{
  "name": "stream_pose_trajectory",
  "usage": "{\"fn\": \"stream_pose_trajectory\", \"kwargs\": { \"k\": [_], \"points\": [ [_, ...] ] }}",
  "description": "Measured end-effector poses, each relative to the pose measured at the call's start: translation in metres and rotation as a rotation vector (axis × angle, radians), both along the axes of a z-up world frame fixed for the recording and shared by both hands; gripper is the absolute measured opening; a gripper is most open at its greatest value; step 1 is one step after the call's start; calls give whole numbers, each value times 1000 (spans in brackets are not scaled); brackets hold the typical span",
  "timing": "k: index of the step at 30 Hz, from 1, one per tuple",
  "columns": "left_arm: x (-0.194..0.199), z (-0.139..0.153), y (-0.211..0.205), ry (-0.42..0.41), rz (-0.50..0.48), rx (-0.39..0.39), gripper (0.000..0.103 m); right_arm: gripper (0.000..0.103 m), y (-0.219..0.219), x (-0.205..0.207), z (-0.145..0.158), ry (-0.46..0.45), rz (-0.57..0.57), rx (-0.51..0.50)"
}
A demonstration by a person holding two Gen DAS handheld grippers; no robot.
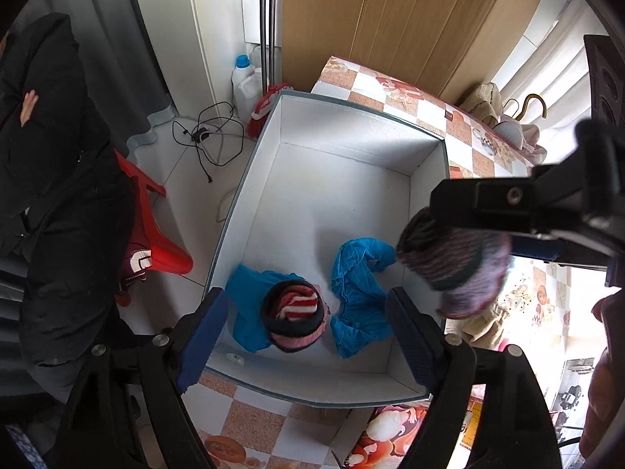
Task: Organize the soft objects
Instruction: 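Open both grippers to drop the knit hats into the box, then grasp the polka-dot scrunchie with the right gripper while the left grasps the beige sock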
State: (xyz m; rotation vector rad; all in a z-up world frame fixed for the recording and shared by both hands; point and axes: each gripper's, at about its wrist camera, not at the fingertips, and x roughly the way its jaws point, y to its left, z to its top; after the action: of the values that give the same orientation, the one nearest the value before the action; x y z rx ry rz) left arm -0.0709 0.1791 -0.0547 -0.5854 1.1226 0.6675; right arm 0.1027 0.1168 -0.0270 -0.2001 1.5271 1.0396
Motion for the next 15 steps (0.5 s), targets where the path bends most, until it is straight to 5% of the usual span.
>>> {"fn": "stream_pose_trajectory", "kwargs": {
  "k": [3,8,15],
  "points": [
    [-3,2,0,-29,8,-13,102,102,-10,8,7,5,-24,7],
    [2,15,-11,-78,-27,-10,103,102,-55,30,17,50,-82,-42],
    [46,28,-68,-75,-260,-35,103,102,-166,74,28,54,-205,-160]
  ]
}}
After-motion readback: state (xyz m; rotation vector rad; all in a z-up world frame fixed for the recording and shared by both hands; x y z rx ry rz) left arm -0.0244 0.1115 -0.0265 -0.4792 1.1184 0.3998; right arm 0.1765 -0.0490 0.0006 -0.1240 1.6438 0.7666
